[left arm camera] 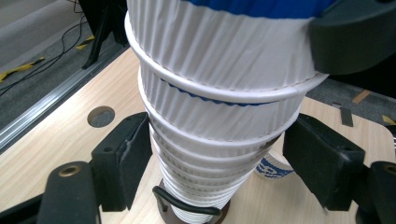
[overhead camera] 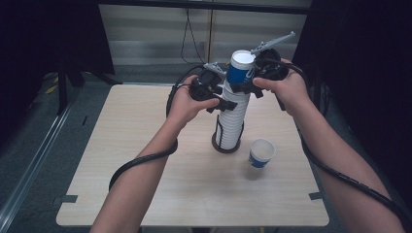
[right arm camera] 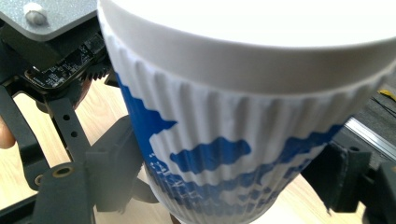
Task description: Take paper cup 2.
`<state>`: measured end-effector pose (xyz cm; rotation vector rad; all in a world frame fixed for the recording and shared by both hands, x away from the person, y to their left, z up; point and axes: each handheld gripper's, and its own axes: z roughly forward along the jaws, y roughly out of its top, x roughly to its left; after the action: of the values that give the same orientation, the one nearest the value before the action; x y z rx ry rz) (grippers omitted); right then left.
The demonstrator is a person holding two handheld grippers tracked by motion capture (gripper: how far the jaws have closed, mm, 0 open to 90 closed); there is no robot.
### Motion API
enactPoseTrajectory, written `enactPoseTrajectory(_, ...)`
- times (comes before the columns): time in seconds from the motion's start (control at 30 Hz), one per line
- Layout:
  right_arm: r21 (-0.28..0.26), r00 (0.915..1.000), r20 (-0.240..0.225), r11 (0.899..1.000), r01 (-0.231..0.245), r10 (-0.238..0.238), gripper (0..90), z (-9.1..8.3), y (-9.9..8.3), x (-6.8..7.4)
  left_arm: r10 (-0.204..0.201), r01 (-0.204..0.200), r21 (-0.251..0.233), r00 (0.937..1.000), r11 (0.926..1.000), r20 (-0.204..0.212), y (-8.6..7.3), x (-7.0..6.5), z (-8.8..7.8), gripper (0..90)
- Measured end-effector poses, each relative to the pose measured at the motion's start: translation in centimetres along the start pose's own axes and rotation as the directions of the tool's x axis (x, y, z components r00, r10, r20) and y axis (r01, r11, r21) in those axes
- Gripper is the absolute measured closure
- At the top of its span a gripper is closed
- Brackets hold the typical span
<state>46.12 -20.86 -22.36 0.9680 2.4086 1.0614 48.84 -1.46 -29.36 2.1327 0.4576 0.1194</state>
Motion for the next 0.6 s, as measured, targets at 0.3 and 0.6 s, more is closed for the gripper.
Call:
enactPoseTrajectory(0.3, -0.035, 1.0000, -0.006, 0.999, -0.006, 0.005, 22.2, -1.0, 0.8, -0.2, -0.017, 0.017, -0.011, 0.9999, 0.9998, 0.004, -0.2, 0.2, 0.0, 24.2)
enactPoseTrajectory(0.6, -0.052, 0.9999, -0.009, 0.999, -0.008, 0.007, 21.6, -1.5, 0.8, -0.4, -0.034, 0.034, 0.002, 0.9994, 0.9994, 0.003, -0.9, 0.3, -0.3, 19.4)
